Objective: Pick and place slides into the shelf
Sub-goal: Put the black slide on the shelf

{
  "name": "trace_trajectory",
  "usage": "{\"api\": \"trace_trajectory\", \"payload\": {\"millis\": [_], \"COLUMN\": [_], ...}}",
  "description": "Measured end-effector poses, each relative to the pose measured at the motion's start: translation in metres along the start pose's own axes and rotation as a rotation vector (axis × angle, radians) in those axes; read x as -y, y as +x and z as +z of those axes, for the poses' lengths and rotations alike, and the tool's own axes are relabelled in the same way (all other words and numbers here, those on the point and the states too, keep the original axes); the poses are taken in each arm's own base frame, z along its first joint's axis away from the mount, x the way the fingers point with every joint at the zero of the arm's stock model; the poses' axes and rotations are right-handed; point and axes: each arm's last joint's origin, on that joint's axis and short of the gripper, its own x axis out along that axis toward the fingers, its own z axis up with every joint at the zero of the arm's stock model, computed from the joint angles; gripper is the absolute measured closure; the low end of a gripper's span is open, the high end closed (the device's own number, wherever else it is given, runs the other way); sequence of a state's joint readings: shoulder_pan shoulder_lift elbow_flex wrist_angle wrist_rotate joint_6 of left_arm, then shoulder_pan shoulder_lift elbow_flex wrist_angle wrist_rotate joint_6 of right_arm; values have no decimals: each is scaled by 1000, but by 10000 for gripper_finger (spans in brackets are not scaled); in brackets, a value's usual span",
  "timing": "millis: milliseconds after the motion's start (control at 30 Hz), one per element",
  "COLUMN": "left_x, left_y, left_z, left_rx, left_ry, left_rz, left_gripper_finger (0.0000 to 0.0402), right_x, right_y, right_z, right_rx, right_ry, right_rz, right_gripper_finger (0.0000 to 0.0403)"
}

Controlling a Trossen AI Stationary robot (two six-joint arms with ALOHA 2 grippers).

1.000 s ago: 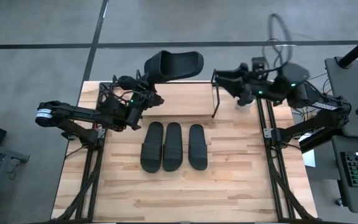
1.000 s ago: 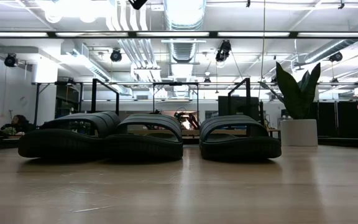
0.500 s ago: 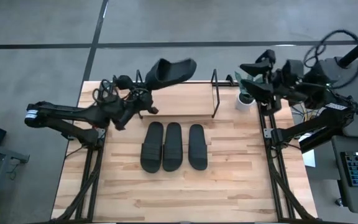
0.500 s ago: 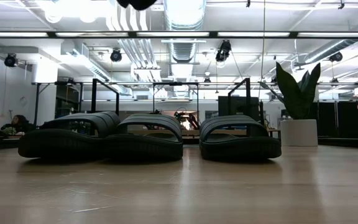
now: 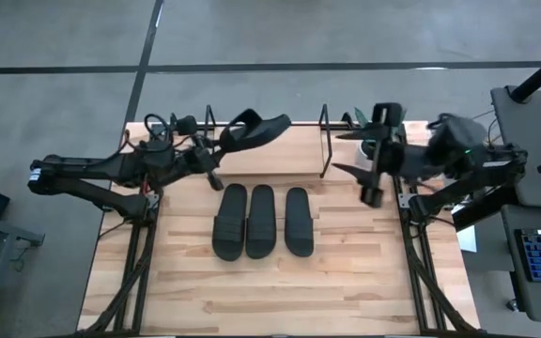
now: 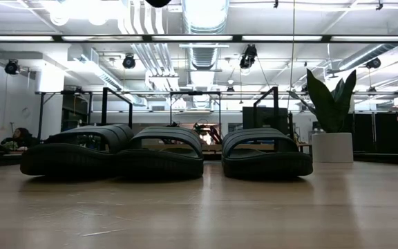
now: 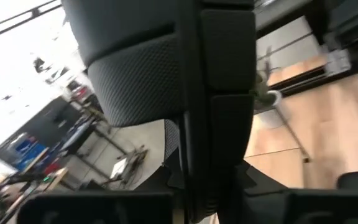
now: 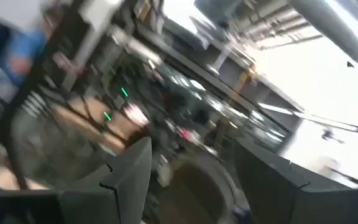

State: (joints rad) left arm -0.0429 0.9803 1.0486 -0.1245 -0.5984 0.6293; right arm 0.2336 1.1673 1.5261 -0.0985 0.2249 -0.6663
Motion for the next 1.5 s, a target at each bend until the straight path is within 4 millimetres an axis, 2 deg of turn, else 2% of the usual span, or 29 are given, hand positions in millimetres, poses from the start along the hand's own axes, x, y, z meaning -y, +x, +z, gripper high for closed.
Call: {"api": "trace_trajectory", "payload": {"millis": [100,233,433,567,733,1233,1500], "left_x": [2,4,5,8,16,30,35], "left_y": [-1,-2,-2,2,10,25,31], "left_z": [2,5,10,15,14,15,16], "left_rx": [64,136,230,304,289,298,306], "left_ry": [-17,-96,-163,-186,-176,-168,-172], "left_rz": [-83,-190,-276,-326,-349,-392,-389], "left_gripper_finger": [384,384,384,385,385,385,385], "right_x": [-4,-5,-9,-15,-19,-10,-21], "right_y": [8,9,8,16,26,38,50], "right_z": [-7,-7,-4,-8,-15,-34,-42], "right_rx": [-78,-73,20,11,-6,-62,-48], "right_ry": [-14,50,190,219,218,447,450], "right_rz": [-49,-43,95,126,118,117,223], "right_gripper_finger": [186,186,190,193,192,192,192]}}
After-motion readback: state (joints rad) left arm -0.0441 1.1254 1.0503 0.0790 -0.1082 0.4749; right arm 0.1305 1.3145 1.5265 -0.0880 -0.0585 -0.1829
